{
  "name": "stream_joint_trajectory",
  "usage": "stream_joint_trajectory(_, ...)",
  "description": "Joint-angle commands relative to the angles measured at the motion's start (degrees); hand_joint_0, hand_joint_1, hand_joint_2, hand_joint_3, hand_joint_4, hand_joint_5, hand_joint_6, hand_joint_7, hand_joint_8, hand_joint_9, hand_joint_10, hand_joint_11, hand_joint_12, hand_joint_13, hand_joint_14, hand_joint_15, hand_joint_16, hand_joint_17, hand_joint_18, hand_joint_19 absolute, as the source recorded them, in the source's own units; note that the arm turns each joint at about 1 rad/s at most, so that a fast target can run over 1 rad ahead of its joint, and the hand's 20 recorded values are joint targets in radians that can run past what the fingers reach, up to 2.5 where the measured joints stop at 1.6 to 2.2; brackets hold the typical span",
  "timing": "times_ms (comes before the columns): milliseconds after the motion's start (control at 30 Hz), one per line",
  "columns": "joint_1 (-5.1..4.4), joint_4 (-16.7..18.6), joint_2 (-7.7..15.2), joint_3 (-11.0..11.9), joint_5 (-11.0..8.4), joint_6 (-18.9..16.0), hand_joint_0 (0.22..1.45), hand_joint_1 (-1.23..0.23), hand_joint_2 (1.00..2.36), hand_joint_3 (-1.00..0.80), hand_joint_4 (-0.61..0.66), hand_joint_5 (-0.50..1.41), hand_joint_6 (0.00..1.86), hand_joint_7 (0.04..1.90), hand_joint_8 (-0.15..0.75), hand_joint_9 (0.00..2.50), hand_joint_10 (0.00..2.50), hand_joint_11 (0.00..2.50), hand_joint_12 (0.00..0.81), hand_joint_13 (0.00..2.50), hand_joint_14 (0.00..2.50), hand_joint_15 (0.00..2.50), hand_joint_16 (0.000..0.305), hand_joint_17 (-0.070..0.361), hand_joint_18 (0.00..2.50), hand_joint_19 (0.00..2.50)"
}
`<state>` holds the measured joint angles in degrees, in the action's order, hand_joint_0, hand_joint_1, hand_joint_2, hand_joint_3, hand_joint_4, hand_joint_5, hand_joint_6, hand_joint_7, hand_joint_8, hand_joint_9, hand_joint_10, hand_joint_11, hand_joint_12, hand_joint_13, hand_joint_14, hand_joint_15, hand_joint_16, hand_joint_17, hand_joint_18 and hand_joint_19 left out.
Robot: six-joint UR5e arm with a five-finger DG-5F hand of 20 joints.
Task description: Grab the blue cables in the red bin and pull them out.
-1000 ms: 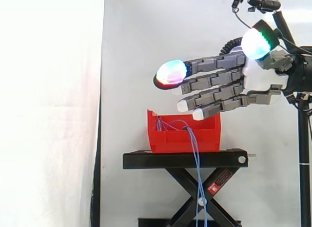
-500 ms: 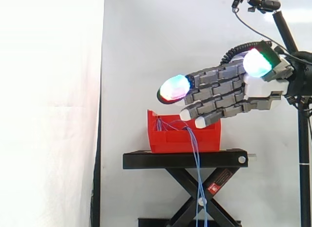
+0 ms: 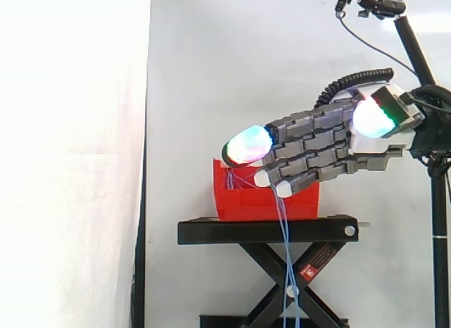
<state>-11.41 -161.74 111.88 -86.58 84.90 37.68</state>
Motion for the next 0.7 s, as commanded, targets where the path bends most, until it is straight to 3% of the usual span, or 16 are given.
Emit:
stream_joint_trajectory(0,-0.02,1.3,1.1,0.0,0.18,2.5,0.76,-0.70,1.00,-1.00,0.17,0.22,0.01,0.19,0.221,0.09,0.00,0.16,0.329,0.00,0.01,0.25,0.051,0.115,0.00,0.41)
stream_joint_trajectory(100,0.07,3.3,2.7,0.0,1.05,3.4,0.76,-0.70,1.00,-1.00,0.17,0.22,0.01,0.19,0.222,0.09,0.00,0.16,0.329,0.00,0.01,0.25,0.051,0.115,0.00,0.42)
stream_joint_trajectory(200,0.24,7.8,5.5,0.8,2.72,3.4,0.76,-0.70,1.00,-1.00,0.17,0.22,0.01,0.19,0.221,0.09,0.00,0.16,0.328,0.00,0.01,0.25,0.051,0.115,0.00,0.42)
stream_joint_trajectory(267,0.24,7.6,6.5,2.9,3.78,3.7,0.76,-0.70,1.00,-1.00,0.17,0.22,0.01,0.19,0.222,0.09,0.00,0.16,0.329,0.00,0.01,0.25,0.051,0.116,0.00,0.42)
stream_joint_trajectory(367,0.24,6.1,6.5,3.8,4.39,4.2,0.76,-0.70,1.00,-1.00,0.17,0.22,0.01,0.19,0.222,0.09,0.00,0.16,0.329,0.00,0.01,0.25,0.051,0.116,0.00,0.42)
stream_joint_trajectory(400,0.33,4.7,6.5,4.2,4.39,5.9,0.76,-0.70,1.00,-1.00,0.17,0.22,0.01,0.19,0.222,0.09,0.00,0.16,0.329,0.00,0.01,0.25,0.051,0.116,0.00,0.42)
stream_joint_trajectory(567,0.60,4.2,6.5,4.3,4.22,11.2,0.76,-0.70,1.00,-1.00,0.17,0.22,0.01,0.20,0.222,0.10,0.00,0.16,0.329,0.00,0.01,0.25,0.051,0.115,0.00,0.42)
stream_joint_trajectory(667,0.86,4.3,6.5,4.5,4.66,16.1,0.76,-0.70,1.00,-1.00,0.17,0.22,0.01,0.19,0.222,0.10,0.00,0.16,0.329,0.00,0.01,0.25,0.051,0.115,0.00,0.42)
